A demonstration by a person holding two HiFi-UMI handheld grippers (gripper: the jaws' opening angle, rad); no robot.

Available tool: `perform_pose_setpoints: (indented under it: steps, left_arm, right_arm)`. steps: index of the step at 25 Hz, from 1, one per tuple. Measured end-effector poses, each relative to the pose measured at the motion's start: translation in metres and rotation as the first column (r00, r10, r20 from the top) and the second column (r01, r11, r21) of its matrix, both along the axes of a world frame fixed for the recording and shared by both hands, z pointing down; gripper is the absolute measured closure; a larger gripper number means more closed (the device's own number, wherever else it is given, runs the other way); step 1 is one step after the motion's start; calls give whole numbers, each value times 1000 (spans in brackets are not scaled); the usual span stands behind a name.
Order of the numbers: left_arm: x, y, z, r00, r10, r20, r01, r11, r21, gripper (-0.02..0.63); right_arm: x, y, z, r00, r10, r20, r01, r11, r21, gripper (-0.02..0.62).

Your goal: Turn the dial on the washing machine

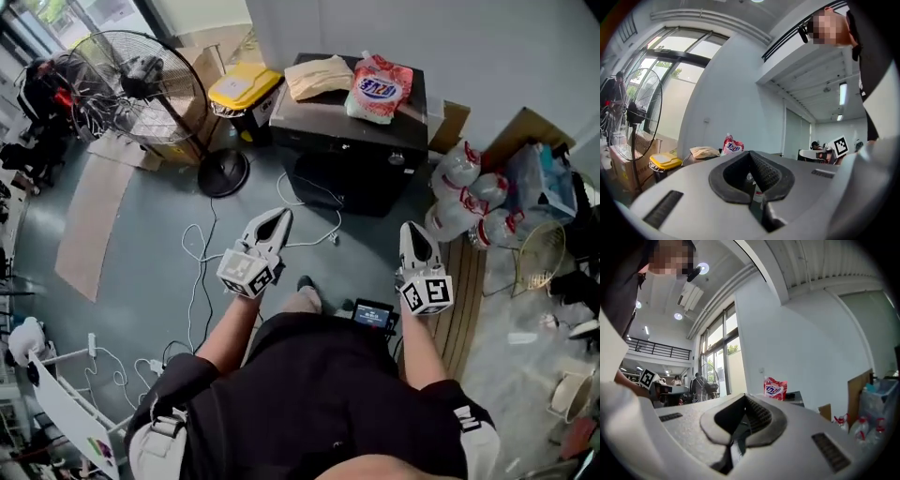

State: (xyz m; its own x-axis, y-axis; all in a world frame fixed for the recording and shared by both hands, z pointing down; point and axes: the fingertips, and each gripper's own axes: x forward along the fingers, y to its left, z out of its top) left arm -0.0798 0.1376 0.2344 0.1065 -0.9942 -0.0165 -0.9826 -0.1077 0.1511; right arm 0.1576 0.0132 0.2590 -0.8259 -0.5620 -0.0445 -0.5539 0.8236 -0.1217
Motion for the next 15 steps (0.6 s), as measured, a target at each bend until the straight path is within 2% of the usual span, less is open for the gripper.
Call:
perform_pose_setpoints:
  steps: [3,7,11,15]
  left_arm:
    - [4,18,-7,1000,21,1,-21,1000,8,611]
    - [12,40,3,997,63,-38,-62,998,13,611]
    - [25,86,14,988,136,-68,-135,991,24,611]
    - [22,145,27,982,179,-63,-177,984,32,611]
  right_arm:
    - [12,15,6,1000,31,6,-31,999,-19,592]
    - [39,37,-13,983,184,-8,-184,983,-18,592]
    - [49,102,-20,975,221,-30,-221,975,-8,592]
    - [38,169,-3,974,217,-62,-219,975,-27,592]
